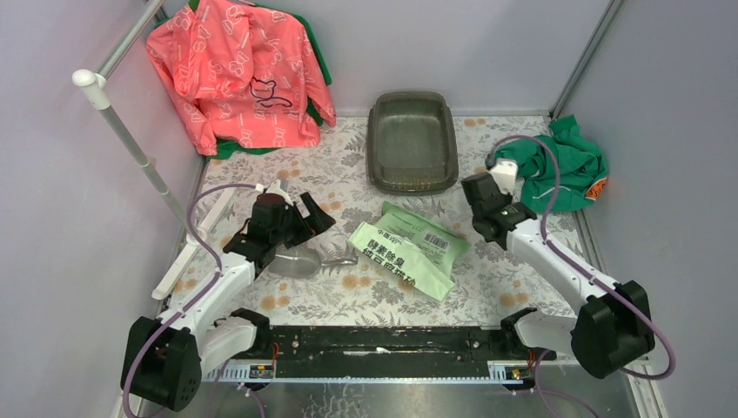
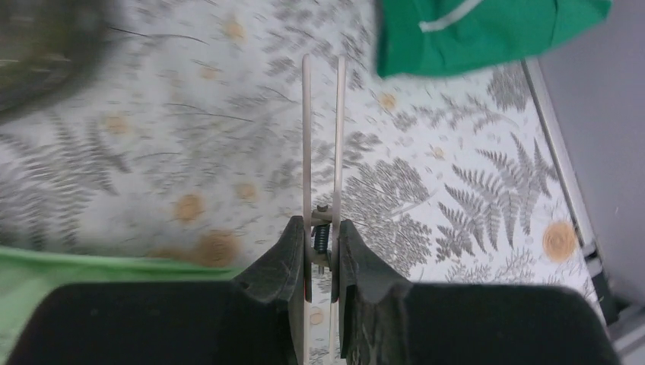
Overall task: Fill the litter box with clean litter
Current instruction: Place the clamp at the center of the board.
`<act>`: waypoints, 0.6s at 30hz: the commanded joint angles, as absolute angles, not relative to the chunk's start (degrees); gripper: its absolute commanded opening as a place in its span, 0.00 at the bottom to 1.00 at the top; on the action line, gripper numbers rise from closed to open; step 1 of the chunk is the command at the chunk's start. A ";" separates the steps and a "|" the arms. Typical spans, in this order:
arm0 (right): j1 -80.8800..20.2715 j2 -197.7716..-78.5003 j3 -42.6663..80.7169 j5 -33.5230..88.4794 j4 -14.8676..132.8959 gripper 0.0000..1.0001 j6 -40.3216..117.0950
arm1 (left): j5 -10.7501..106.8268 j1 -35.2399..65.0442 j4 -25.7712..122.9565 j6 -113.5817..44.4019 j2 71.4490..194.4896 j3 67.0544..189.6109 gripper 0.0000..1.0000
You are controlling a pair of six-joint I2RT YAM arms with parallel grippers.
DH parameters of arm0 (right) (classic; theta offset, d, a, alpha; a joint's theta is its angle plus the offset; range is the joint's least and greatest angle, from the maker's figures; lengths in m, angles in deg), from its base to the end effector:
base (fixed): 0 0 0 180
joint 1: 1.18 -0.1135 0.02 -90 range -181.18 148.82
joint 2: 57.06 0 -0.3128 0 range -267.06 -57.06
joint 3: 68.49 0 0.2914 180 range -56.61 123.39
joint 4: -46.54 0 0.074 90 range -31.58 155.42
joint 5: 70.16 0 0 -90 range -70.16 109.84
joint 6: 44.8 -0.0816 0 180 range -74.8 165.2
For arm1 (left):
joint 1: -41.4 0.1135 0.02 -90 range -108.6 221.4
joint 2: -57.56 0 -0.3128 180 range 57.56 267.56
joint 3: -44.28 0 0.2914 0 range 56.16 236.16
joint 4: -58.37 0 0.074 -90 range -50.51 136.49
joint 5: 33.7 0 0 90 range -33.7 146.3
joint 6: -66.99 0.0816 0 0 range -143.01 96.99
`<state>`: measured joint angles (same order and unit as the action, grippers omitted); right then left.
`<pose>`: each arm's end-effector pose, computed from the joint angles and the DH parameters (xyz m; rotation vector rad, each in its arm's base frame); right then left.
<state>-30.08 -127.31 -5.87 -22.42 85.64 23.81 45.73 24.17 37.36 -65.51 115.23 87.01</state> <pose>0.2850 0.0946 0.2714 0.1872 2.1572 -0.3881 0.2430 -0.0910 0.2121 -0.3965 2.2641 -0.7674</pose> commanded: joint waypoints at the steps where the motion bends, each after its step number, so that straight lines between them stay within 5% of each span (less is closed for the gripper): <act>1: -22.06 -125.60 -11.83 -14.99 78.99 0.14 19.60 | 45.70 23.87 43.38 -65.36 116.02 85.43 0.99; 5: -17.60 -129.44 -14.30 -14.32 76.19 0.16 18.53 | 43.47 23.26 52.33 -67.26 116.67 81.63 0.99; 8: -15.48 -132.26 -14.72 -11.50 74.75 0.55 18.50 | 39.86 23.43 55.07 -69.23 121.52 82.54 0.99; 10: -15.08 -132.67 -15.13 -9.58 74.36 0.67 18.70 | 35.14 23.73 57.15 -69.84 125.27 83.45 0.99; 18: -19.81 -122.99 -16.65 3.56 76.93 0.70 19.97 | 33.54 22.82 62.84 -71.25 126.70 82.69 0.99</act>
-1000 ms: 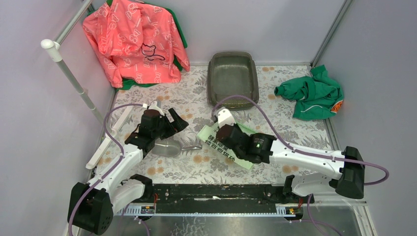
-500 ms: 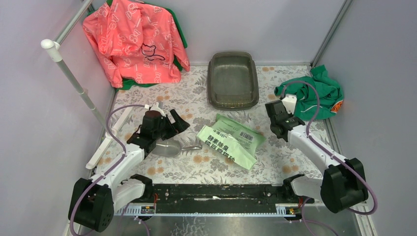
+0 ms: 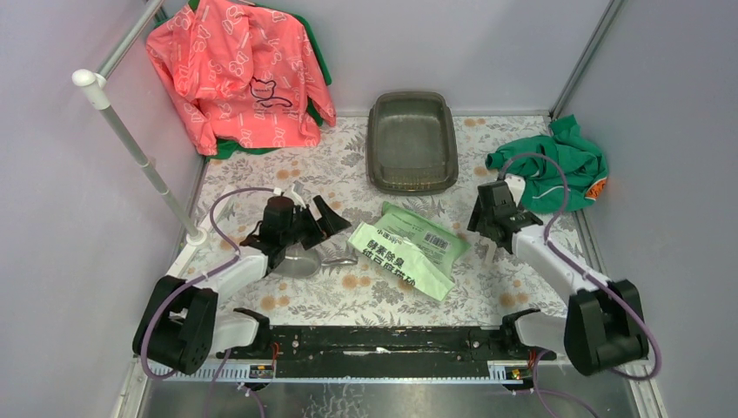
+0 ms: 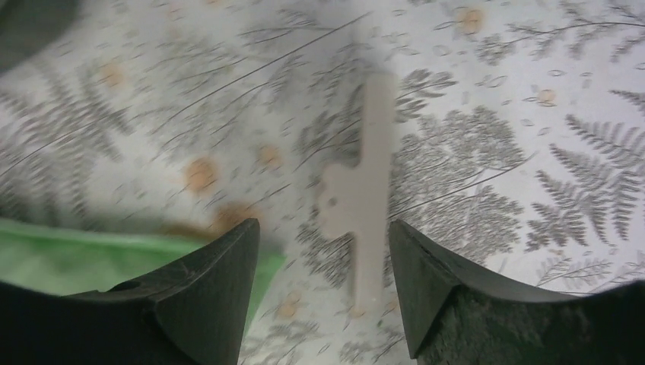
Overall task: Fill the litter box with clean litter
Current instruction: Place the clamp at the center of the board, then open the cat litter bag at the center of the board.
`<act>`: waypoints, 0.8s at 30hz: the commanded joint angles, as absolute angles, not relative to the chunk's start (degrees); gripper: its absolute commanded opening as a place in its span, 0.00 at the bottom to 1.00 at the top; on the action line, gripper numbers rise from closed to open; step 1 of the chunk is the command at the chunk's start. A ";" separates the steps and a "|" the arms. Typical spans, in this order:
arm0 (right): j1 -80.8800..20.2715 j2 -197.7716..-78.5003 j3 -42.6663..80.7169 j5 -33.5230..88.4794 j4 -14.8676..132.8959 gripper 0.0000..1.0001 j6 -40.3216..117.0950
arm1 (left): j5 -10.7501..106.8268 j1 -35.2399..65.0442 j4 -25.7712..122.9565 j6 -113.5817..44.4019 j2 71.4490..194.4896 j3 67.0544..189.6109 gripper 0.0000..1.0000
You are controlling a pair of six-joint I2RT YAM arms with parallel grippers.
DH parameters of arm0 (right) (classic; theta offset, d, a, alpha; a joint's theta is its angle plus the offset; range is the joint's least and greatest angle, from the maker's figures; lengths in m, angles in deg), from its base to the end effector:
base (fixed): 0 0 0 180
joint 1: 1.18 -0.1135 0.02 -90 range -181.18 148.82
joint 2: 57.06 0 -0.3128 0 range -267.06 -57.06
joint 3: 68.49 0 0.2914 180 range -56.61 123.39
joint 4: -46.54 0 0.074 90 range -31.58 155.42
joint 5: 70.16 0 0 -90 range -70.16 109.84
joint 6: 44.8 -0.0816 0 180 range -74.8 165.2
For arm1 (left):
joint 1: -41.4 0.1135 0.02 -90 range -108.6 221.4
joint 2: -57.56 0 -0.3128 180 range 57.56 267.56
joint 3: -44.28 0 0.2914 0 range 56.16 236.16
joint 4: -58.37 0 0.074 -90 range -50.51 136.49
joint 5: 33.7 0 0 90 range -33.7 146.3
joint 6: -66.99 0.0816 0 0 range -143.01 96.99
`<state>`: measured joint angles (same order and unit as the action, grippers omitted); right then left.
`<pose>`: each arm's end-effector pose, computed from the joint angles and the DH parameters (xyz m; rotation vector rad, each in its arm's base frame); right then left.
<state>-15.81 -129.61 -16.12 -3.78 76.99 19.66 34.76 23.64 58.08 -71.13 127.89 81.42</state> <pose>0.2928 0.0426 0.1964 0.3998 2.3306 -0.1734 0.2609 -0.1150 0.1658 -0.3746 2.2773 -1.0376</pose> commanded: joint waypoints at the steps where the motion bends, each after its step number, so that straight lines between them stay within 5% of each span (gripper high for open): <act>1: -21.72 -121.76 -16.37 2.80 78.10 0.70 20.32 | 34.28 22.69 61.30 -70.59 126.02 83.17 0.99; 5: -24.88 -117.97 -15.20 9.02 81.38 0.72 22.39 | 36.76 22.05 56.61 -69.49 121.99 84.16 0.98; 10: -25.61 -116.62 -16.95 26.31 77.13 0.72 22.82 | 39.29 21.03 53.54 -69.61 117.89 84.42 0.84; 12: -26.03 -119.29 -16.94 29.48 75.73 0.71 23.05 | 39.11 21.01 54.12 -71.27 116.66 83.69 0.68; 15: -26.13 -123.80 -16.57 34.06 73.93 0.66 23.38 | 38.10 20.95 54.49 -72.73 116.32 83.32 0.26; 16: -26.26 -124.86 -16.87 36.46 72.57 0.65 23.24 | 37.78 20.76 54.32 -72.75 116.54 83.43 0.21; 24: -31.88 -127.38 -16.55 46.83 67.21 0.55 21.95 | 38.65 18.20 53.15 -73.17 115.54 82.98 0.29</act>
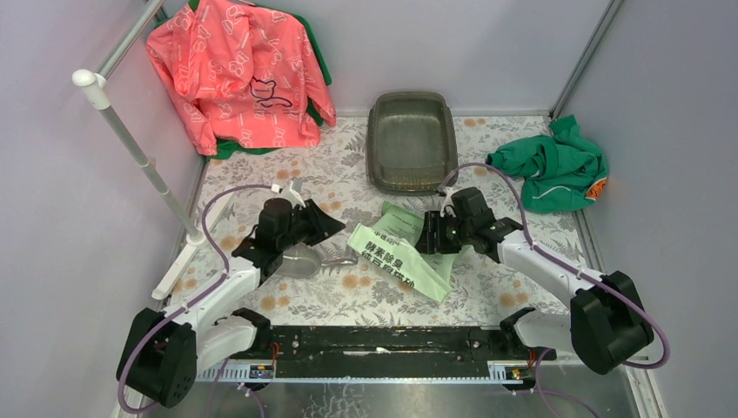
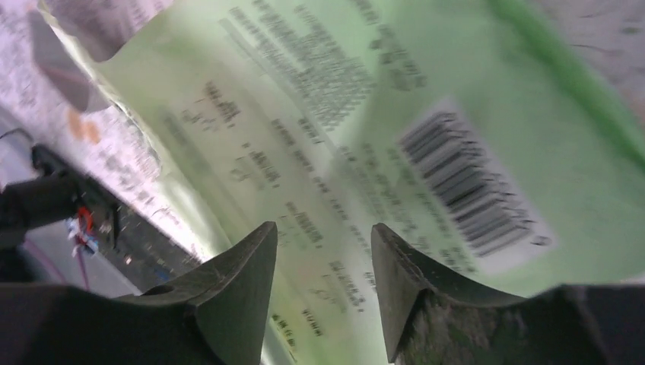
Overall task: Fill the litter box with clean litter
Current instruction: Open the cat litter bag at the center of the board.
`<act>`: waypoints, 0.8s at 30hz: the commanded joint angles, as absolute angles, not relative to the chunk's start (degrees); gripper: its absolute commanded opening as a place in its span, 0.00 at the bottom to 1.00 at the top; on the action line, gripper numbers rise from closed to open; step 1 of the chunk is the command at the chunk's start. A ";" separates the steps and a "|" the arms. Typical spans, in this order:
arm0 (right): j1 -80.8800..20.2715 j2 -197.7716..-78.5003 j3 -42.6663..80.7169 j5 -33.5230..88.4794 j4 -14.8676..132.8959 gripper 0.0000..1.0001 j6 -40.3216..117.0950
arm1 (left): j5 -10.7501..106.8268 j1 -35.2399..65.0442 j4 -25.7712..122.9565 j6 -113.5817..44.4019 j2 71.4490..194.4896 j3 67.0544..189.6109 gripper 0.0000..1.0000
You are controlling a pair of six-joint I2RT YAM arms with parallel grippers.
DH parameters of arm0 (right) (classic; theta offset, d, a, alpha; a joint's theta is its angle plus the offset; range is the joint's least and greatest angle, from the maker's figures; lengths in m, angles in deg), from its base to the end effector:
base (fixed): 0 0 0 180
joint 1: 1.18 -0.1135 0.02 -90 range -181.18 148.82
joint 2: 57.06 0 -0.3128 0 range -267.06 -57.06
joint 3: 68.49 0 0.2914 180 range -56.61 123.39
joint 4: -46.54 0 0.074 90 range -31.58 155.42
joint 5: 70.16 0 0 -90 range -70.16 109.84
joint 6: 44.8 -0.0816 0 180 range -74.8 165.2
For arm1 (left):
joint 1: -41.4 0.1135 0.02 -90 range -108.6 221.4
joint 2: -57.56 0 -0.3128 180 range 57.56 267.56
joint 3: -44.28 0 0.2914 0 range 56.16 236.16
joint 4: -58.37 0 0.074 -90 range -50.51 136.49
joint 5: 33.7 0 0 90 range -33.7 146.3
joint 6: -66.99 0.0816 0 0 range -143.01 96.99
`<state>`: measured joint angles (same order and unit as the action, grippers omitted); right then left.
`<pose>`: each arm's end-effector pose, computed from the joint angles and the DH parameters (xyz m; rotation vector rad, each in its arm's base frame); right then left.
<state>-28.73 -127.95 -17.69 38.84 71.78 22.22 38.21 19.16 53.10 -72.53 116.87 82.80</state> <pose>0.2515 0.1612 0.2015 -0.2664 2.4451 0.8016 0.2393 -0.1252 0.2125 -0.3029 2.1644 -1.0761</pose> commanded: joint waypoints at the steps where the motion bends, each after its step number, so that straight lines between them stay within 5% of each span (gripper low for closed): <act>1: -32.84 -126.94 -16.53 47.34 67.02 0.54 21.79 | 38.66 18.00 52.90 -73.19 115.48 83.09 0.34; 6: -37.98 -125.04 -16.44 46.86 67.72 0.53 21.44 | 39.14 16.41 51.42 -73.20 114.51 82.98 0.55; 24: -54.02 -116.07 -12.19 22.81 75.08 0.55 26.33 | 43.20 10.54 48.47 -74.43 109.23 80.07 0.57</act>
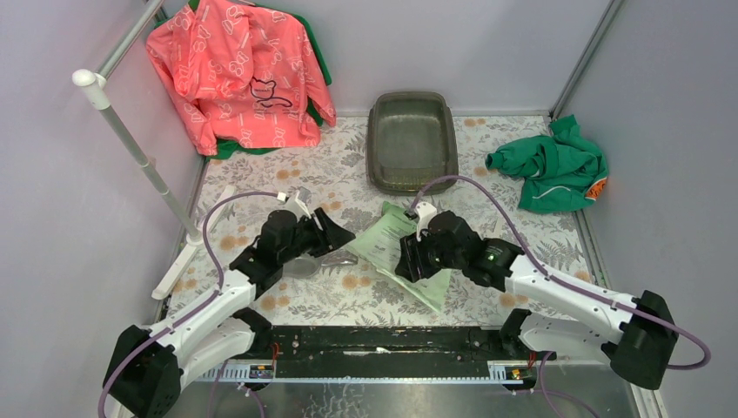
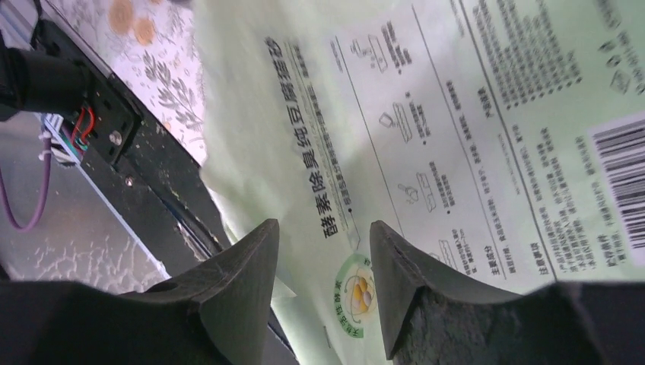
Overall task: Fill the litter box with clean litter
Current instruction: Open the cat litter bag at the center of the board.
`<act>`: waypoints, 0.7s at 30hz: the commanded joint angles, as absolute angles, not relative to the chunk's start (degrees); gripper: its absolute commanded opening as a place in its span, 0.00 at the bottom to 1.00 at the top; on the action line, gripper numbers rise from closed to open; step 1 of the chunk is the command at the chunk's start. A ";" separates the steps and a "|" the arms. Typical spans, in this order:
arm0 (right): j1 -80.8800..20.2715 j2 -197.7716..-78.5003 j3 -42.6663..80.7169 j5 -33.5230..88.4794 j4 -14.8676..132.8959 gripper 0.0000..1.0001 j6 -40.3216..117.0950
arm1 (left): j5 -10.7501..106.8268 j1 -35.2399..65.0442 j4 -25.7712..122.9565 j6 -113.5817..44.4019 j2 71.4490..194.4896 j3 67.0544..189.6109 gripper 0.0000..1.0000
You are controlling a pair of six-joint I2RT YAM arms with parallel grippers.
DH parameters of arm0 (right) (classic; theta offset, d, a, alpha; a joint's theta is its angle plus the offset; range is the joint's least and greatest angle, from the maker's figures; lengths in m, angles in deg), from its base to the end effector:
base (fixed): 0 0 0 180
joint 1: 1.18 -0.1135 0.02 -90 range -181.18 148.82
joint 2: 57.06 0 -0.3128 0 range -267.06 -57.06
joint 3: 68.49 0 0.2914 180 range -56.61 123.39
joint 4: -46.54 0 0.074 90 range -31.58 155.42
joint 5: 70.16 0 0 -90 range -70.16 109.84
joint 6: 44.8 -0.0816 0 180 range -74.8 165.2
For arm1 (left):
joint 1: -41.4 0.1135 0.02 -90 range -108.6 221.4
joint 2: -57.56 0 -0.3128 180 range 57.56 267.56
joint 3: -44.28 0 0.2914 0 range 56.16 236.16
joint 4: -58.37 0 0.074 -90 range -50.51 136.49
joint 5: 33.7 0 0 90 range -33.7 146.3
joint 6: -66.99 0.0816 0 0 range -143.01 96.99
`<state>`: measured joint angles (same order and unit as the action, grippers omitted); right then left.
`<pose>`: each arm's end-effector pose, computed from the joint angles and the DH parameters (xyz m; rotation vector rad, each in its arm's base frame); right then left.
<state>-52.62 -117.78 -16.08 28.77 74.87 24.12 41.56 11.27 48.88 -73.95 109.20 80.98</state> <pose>0.1643 0.2264 0.2520 -0.7018 2.2358 0.8434 0.2029 -0.1418 0.2204 -0.2143 2.1692 -1.1228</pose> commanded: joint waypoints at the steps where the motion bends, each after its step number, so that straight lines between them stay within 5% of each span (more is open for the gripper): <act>1: -54.15 -116.42 -11.69 22.92 75.16 0.55 26.97 | 43.20 10.43 48.75 -74.43 109.43 79.95 0.57; 21: -57.15 -124.72 -2.16 22.72 75.17 0.53 32.19 | 43.28 9.32 50.19 -74.60 109.66 79.94 0.57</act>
